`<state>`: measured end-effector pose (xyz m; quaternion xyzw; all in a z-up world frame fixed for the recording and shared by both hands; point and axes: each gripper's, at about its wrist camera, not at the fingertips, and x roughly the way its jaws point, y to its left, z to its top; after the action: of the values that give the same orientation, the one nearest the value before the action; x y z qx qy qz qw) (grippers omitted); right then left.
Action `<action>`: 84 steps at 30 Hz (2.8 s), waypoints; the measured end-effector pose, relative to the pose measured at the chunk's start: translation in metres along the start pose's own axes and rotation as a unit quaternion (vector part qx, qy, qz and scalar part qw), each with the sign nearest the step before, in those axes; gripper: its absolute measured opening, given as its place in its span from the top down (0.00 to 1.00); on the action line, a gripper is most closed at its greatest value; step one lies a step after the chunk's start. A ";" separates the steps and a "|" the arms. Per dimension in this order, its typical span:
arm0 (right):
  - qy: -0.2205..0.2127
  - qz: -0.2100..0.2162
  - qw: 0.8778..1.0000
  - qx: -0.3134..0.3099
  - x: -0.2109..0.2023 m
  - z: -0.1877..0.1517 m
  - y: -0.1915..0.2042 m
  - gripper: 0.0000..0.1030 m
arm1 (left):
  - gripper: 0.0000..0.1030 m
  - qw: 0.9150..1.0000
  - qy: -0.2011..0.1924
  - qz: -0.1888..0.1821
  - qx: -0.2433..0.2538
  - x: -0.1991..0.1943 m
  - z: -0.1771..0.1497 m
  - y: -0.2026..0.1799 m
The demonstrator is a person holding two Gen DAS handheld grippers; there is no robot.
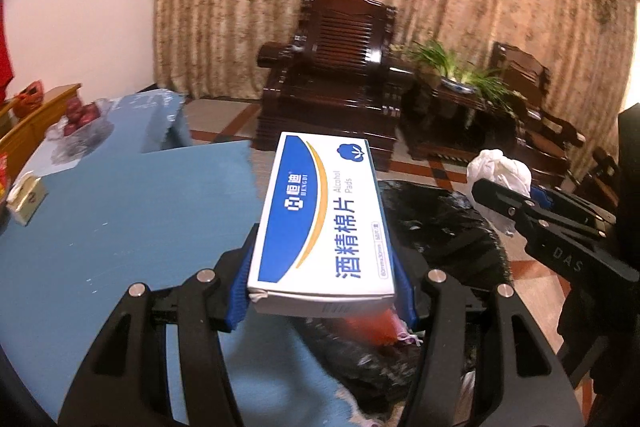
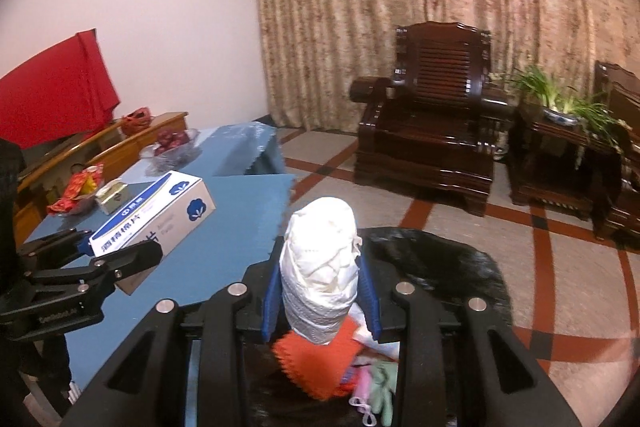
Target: Collect trash
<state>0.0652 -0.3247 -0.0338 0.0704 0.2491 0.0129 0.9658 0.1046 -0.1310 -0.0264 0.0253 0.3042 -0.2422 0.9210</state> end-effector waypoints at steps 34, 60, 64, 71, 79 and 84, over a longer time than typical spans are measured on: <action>0.035 -0.091 0.995 0.025 0.044 -0.018 -0.074 0.06 | 0.11 0.998 0.026 -0.052 0.024 0.104 0.011 -0.029; 0.025 -0.016 1.000 0.003 -0.038 -0.005 0.024 0.06 | 0.06 0.998 -0.005 0.064 -0.025 -0.046 -0.019 0.023; 0.015 -0.010 1.000 -0.012 -0.047 -0.003 0.037 0.06 | 0.06 0.997 -0.020 0.074 -0.011 -0.064 -0.017 0.020; 0.008 0.001 1.000 -0.019 -0.057 0.002 0.049 0.06 | 0.06 0.996 -0.040 0.077 -0.011 -0.085 -0.016 0.017; 0.000 0.008 1.000 -0.029 -0.064 0.007 0.057 0.06 | 0.06 0.995 -0.058 0.083 -0.020 -0.102 -0.013 0.022; -0.007 0.010 0.999 -0.034 -0.068 0.009 0.061 0.06 | 0.06 0.994 -0.065 0.085 -0.023 -0.108 -0.011 0.023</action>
<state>0.0104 -0.2700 0.0156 0.0403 0.2408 0.0306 0.9693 0.0338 -0.0626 0.0243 0.0141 0.2455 -0.1573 0.9564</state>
